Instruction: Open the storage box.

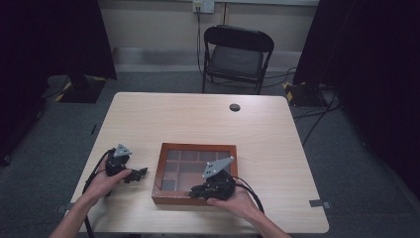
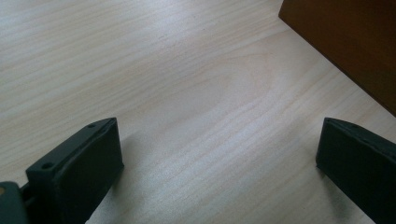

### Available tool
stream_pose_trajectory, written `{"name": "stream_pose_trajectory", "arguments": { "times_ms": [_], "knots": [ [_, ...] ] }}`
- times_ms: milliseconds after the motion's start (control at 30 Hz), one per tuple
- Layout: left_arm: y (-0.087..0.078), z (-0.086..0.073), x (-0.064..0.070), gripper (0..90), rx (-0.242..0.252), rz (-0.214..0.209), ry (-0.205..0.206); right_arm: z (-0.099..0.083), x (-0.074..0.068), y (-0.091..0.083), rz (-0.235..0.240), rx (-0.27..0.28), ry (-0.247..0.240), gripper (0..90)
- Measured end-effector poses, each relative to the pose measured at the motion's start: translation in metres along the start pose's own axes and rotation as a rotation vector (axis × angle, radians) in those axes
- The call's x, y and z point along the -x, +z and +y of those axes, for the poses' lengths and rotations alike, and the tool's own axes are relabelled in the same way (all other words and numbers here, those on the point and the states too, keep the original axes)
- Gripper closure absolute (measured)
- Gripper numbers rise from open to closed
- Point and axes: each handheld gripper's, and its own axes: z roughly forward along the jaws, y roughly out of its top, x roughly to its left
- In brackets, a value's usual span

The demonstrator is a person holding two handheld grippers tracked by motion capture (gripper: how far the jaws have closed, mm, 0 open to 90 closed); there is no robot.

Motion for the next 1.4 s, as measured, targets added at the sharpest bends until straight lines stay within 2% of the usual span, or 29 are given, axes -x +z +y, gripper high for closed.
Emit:
{"name": "stream_pose_trajectory", "arguments": {
  "times_ms": [100, 633, 1400],
  "knots": [
    [0.0, 0.0, 0.0, 0.0, 0.0, 0.0, 0.0, 0.0, 0.002, 0.0, 0.015, 0.003, 0.022, 82.0],
    [0.0, 0.0, 0.0, 0.0, 0.0, 0.0, 0.0, 0.003, 0.002, -0.001, 0.012, -0.026, 0.022, 82.2],
    [0.0, 0.0, 0.0, 0.0, 0.0, 0.0, 0.0, 0.012, 0.002, -0.011, 0.026, 0.014, 0.023, 82.3]
  ]
}}
